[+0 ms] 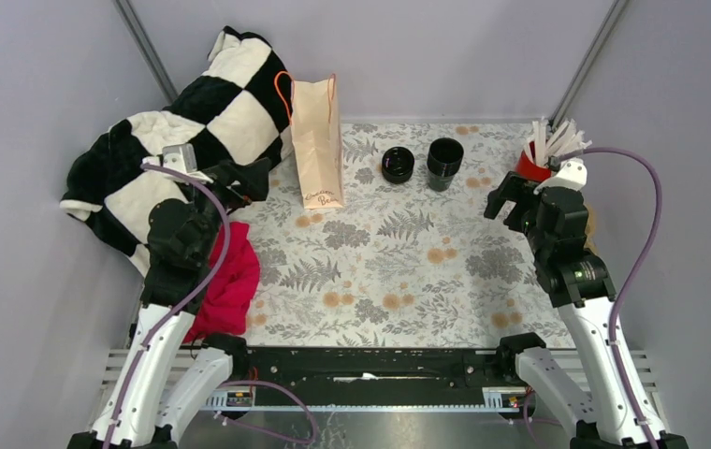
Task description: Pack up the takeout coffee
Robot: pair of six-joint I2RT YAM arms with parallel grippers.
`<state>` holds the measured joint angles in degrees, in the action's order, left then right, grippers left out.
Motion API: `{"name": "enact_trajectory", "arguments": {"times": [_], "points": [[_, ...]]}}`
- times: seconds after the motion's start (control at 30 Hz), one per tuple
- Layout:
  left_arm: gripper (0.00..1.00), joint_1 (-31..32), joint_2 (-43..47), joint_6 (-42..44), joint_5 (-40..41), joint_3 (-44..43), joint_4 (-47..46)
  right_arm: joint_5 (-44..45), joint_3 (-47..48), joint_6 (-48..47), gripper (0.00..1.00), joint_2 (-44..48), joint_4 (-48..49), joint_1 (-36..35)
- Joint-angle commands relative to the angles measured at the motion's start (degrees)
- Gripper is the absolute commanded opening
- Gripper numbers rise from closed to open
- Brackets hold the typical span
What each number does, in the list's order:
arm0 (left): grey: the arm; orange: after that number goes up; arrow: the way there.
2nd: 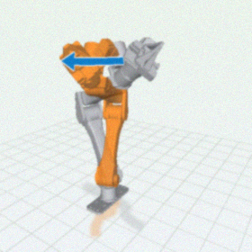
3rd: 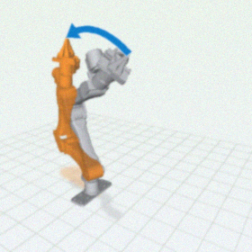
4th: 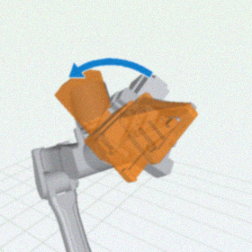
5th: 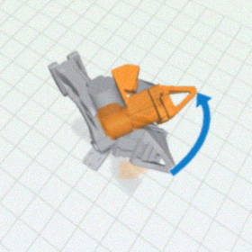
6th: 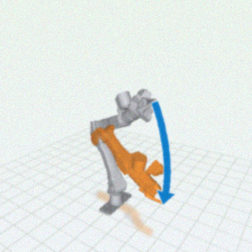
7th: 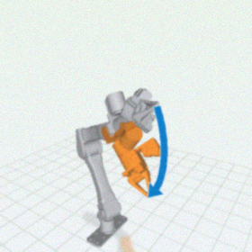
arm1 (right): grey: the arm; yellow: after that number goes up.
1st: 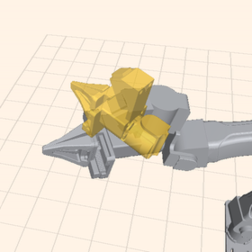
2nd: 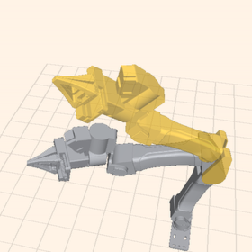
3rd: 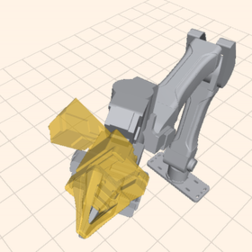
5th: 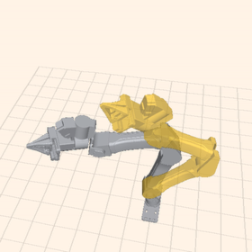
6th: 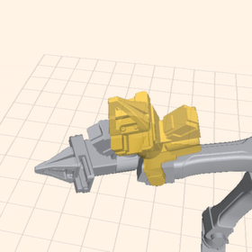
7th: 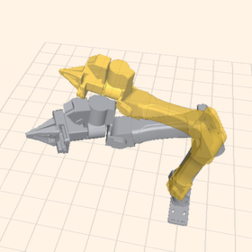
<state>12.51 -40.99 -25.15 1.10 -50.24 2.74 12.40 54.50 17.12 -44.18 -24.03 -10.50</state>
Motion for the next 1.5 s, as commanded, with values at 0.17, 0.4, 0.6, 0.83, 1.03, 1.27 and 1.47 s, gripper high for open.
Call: {"name": "enact_trajectory", "arguments": {"times": [0.17,0.4,0.6,0.83,1.03,1.27,1.47], "points": [[0.99,2.0,-3.7,5.4,-11.0,-2.4,-0.5,-1.2,3.9,-0.3,1.0,-6.0,-8.5,-0.4],[0.99,4.2,-6.3,5.7,-16.1,-3.4,-0.3,-2.9,7.4,-0.9,1.0,-12.0,-7.8,-0.4],[0.99,6.5,-6.8,5.5,-17.3,-3.6,-0.3,-4.6,12.5,-0.7,0.99,-20.3,-3.7,-0.4],[0.99,8.0,-7.8,5.2,-17.9,-4.0,0.2,-4.7,25.1,-2.3,0.88,-36.9,-3.7,-0.4],[0.99,9.6,-8.6,5.4,-18.2,-4.4,0.7,-0.5,37.1,-5.1,0.78,-52.5,-4.5,-0.6],[0.99,10.9,-9.9,5.8,-18.2,-5.1,1.9,8.5,50.8,-10.4,0.64,-67.9,-9.1,-1.9],[0.99,11.3,-10.4,5.8,-18.4,-5.2,2.1,12.2,56.2,-12.6,0.58,-73.8,-9.8,-3.6]]}}
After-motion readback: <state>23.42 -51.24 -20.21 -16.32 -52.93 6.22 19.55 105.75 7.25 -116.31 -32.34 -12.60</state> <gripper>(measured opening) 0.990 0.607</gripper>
